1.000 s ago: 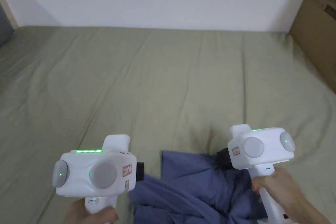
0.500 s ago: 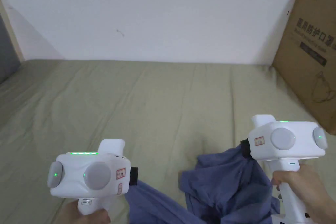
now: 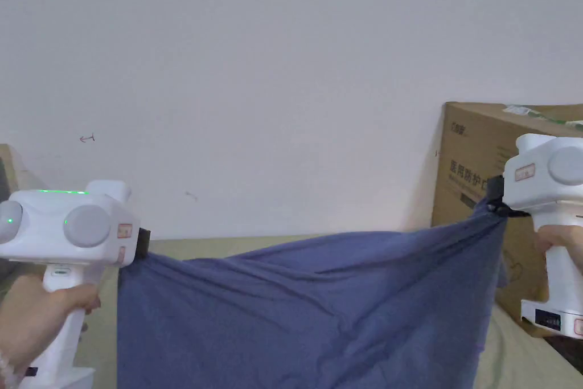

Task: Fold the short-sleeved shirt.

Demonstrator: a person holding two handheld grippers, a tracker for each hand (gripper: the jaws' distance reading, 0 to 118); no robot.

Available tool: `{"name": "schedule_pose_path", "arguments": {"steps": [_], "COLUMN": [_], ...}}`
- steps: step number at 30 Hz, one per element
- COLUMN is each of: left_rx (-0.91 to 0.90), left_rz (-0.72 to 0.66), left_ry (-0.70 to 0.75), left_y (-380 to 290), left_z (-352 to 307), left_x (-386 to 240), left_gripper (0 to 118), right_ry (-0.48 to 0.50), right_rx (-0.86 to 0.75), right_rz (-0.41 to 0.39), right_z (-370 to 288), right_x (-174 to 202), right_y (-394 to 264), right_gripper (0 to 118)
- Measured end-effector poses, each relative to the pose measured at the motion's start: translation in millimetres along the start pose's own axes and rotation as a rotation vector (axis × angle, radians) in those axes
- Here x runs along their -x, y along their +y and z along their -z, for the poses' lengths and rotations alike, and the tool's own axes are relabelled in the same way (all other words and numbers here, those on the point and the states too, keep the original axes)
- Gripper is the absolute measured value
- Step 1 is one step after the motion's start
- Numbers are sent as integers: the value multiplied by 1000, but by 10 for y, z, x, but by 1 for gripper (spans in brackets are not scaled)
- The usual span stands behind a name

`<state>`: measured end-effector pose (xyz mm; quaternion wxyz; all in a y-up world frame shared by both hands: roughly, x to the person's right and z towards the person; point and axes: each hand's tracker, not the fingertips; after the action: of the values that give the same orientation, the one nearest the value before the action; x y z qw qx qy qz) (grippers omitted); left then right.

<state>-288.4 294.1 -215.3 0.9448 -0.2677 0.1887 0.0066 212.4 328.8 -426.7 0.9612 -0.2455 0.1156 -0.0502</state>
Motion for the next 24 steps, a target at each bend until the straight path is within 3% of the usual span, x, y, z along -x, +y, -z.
{"name": "schedule_pose_path", "arguments": {"steps": [4, 7, 16, 24], "left_rx": [-69, -132, -182, -303], "left_rz": [13, 2, -60, -102], "left_ry": [18, 50, 105, 119], "left_y": [572, 912, 1730, 2453], "left_z": [-244, -299, 315, 647], "left_x": [110, 147, 367, 545], "left_gripper": [4, 4, 4, 4], "right_ry": [-2, -9, -19, -60], "right_rx": [-63, -86, -188, -324], "right_rz": [-33, -3, 43, -40], "right_z": [-171, -130, 405, 466], "right_x": [38, 142, 696, 1066], "right_y": [400, 676, 1661, 2355], "right_gripper": [0, 0, 0, 0]}}
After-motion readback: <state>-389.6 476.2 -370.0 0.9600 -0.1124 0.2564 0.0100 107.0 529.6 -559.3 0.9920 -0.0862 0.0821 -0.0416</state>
